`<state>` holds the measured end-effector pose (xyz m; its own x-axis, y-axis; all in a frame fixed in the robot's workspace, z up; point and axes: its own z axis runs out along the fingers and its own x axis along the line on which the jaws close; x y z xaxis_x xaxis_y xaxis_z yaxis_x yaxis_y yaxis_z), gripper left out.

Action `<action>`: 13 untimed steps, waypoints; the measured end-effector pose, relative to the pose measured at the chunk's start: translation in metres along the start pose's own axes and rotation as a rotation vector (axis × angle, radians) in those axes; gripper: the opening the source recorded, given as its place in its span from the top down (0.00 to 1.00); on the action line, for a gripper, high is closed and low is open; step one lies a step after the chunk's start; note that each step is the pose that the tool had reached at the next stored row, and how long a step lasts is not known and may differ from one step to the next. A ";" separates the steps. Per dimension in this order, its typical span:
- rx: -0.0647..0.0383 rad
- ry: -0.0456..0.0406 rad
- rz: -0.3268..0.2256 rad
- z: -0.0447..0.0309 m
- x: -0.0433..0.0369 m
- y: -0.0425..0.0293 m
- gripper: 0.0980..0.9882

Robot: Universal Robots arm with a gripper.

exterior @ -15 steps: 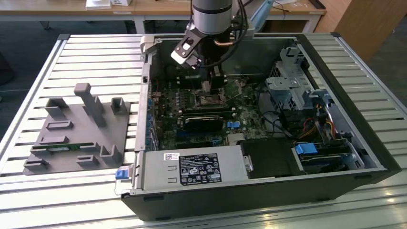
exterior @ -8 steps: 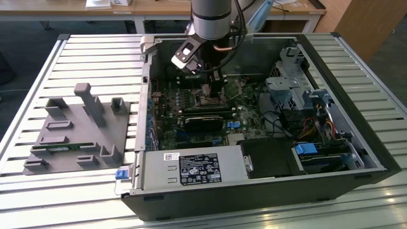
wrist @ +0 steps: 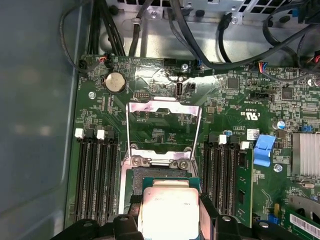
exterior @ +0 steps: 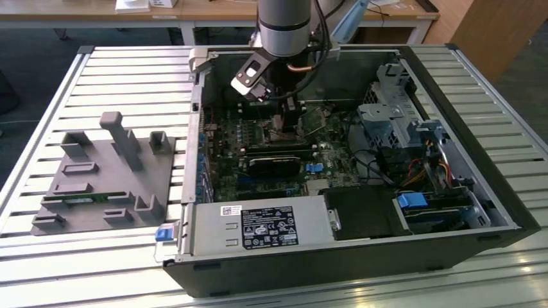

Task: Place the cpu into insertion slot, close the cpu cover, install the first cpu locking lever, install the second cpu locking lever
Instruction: 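Place the cpu into insertion slot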

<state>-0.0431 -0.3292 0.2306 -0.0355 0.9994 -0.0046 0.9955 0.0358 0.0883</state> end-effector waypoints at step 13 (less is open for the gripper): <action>0.000 -0.0004 0.001 0.0053 0.0020 -0.0004 0.51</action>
<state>-0.0432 -0.3272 0.2253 -0.0348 0.9994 -0.0050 0.9955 0.0351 0.0882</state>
